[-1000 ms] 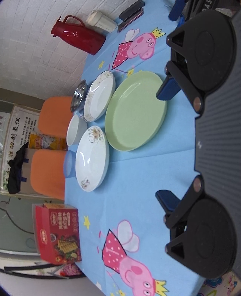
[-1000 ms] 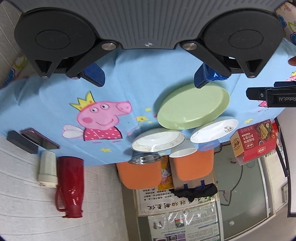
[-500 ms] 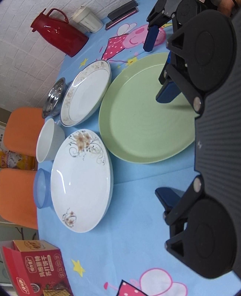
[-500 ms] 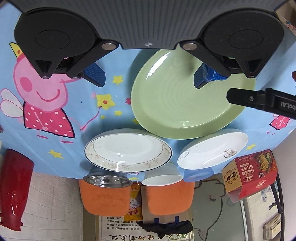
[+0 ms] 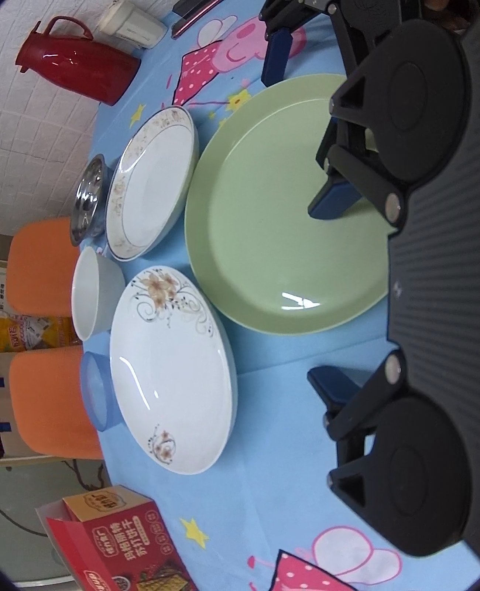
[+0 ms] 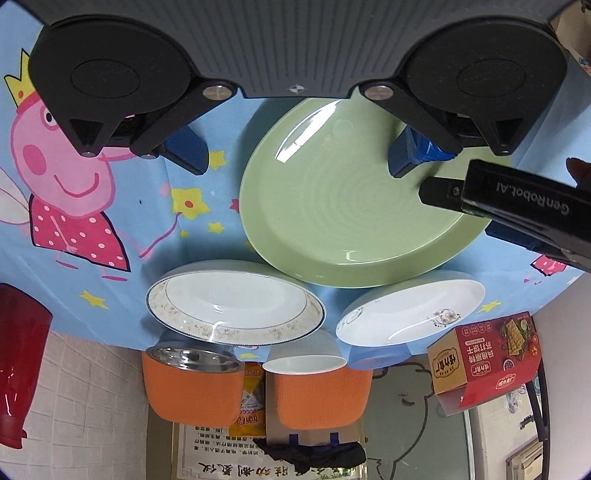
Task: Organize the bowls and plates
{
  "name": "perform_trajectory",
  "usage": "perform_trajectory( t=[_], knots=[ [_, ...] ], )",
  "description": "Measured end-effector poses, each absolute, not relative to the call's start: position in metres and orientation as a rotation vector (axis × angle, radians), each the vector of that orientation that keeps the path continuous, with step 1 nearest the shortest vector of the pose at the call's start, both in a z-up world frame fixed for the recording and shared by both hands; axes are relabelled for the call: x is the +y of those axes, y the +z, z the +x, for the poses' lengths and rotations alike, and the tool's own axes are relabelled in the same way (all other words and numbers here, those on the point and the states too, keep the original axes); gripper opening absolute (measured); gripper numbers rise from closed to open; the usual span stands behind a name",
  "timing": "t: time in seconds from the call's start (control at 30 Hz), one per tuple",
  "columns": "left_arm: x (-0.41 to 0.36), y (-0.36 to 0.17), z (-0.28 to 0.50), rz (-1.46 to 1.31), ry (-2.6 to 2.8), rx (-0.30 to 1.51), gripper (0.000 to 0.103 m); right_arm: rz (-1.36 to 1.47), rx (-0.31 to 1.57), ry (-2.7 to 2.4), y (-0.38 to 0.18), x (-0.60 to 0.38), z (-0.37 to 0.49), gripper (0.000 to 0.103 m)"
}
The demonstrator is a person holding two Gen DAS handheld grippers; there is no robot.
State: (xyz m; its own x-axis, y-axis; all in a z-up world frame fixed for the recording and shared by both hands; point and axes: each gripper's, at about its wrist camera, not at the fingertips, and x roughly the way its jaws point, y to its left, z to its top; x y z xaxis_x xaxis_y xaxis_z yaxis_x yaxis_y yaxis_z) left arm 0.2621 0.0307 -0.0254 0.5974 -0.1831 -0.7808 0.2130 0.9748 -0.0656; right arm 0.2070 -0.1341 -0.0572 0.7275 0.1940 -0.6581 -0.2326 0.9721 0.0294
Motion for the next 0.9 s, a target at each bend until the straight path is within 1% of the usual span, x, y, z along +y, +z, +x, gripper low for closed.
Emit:
perform_trajectory(
  t=[0.03,0.07,0.1,0.13,0.17,0.2,0.27,0.37,0.6,0.77,0.9],
  knots=[
    [0.030,-0.025,0.262,0.034,-0.231,0.901,0.083,-0.055,0.725,0.239,-0.057,-0.133,0.209,0.091],
    [0.030,-0.025,0.261,0.030,-0.237,0.898,0.078,-0.055,0.723,0.253,-0.057,-0.131,0.210,0.091],
    [0.031,-0.024,0.260,0.023,-0.247,0.894,0.071,-0.060,0.714,0.262,-0.057,-0.130,0.211,0.090],
    [0.030,-0.023,0.259,0.024,-0.252,0.887,0.067,-0.060,0.701,0.275,-0.059,-0.129,0.211,0.089],
    [0.029,-0.022,0.259,0.032,-0.253,0.878,0.060,-0.065,0.686,0.288,-0.060,-0.127,0.211,0.089],
    [0.028,-0.022,0.259,0.031,-0.256,0.873,0.054,-0.070,0.674,0.303,-0.061,-0.125,0.211,0.088],
    [0.028,-0.021,0.260,0.019,-0.244,0.875,0.052,-0.078,0.675,0.306,-0.060,-0.121,0.212,0.086],
    [0.029,-0.019,0.260,-0.007,-0.236,0.894,0.044,-0.077,0.679,0.290,-0.057,-0.116,0.208,0.086],
    [0.067,-0.010,0.230,-0.089,-0.163,0.924,0.044,-0.059,0.657,0.313,-0.043,-0.089,0.178,0.086],
    [0.109,-0.007,0.208,-0.086,-0.044,0.932,0.044,-0.031,0.671,0.421,-0.048,-0.049,0.174,0.087],
    [0.137,-0.009,0.207,-0.102,0.002,0.928,0.044,-0.032,0.675,0.478,-0.053,-0.019,0.179,0.087]
  ],
)
